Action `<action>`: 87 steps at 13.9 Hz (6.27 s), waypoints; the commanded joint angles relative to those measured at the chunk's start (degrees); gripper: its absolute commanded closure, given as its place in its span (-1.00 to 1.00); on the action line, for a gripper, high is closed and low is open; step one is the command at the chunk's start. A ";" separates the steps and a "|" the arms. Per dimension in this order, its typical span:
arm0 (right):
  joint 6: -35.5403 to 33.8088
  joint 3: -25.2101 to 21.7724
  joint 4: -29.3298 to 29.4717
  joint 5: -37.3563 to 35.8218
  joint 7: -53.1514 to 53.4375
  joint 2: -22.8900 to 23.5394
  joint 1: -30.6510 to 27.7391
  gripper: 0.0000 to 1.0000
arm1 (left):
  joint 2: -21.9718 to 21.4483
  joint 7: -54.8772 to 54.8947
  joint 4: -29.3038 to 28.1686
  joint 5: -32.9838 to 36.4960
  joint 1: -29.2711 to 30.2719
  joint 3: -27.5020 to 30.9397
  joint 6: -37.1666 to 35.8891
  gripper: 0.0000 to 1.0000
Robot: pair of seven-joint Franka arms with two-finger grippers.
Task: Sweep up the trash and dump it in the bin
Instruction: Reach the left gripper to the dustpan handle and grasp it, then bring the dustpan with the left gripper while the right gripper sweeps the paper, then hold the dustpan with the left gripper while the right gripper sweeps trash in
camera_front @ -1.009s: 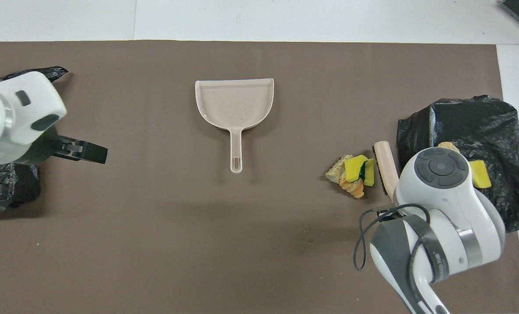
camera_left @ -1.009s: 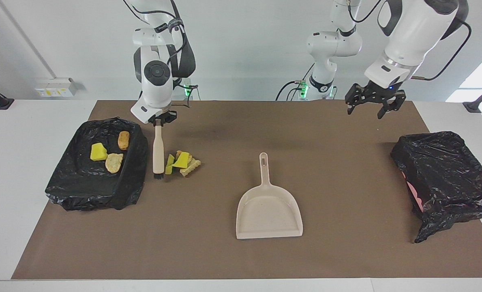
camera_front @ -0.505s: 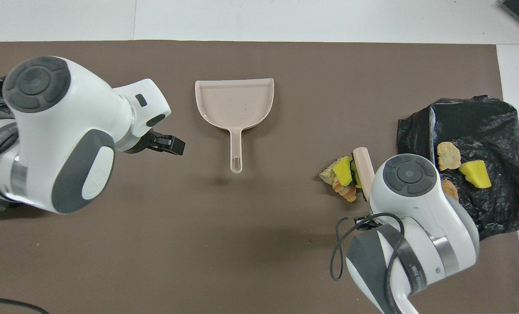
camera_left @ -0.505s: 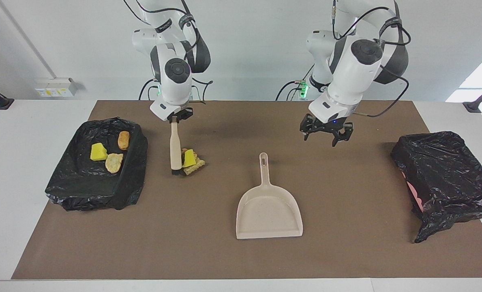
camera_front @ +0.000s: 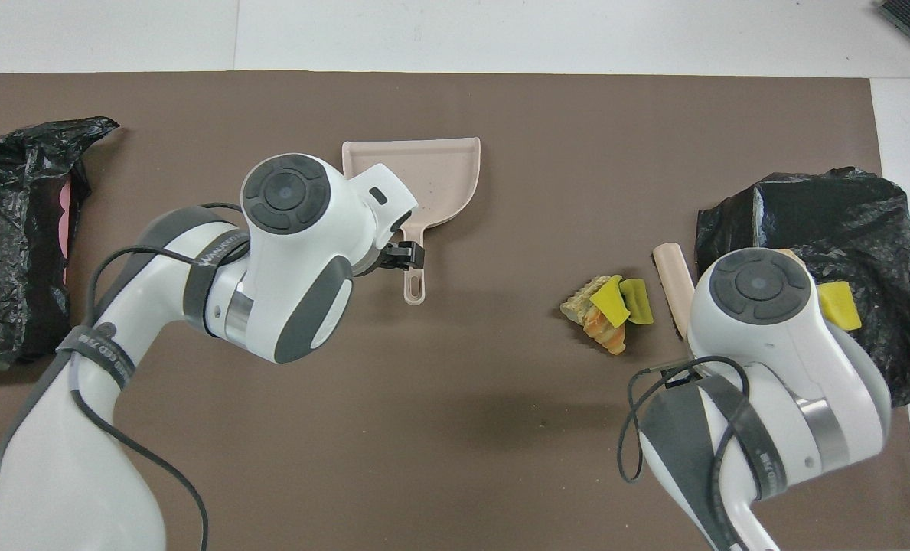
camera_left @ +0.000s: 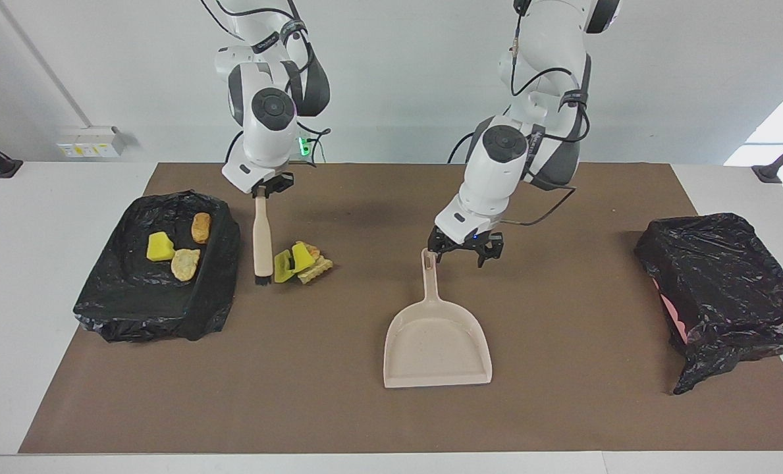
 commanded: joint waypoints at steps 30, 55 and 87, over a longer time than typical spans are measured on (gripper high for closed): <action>-0.91 0.46 -2.74 11.18 12.84 -0.47 7.35 1.00 | 1.40 73.14 4.71 4.56 8.06 1.33 -6.51 1.00; 17.55 0.63 1.36 37.37 32.86 9.36 24.39 1.00 | -11.00 81.81 -19.81 4.47 -0.82 1.06 6.66 1.00; 6.48 0.54 8.50 8.69 -8.81 16.13 9.71 1.00 | -11.00 82.16 -20.07 4.56 -0.64 1.15 7.37 1.00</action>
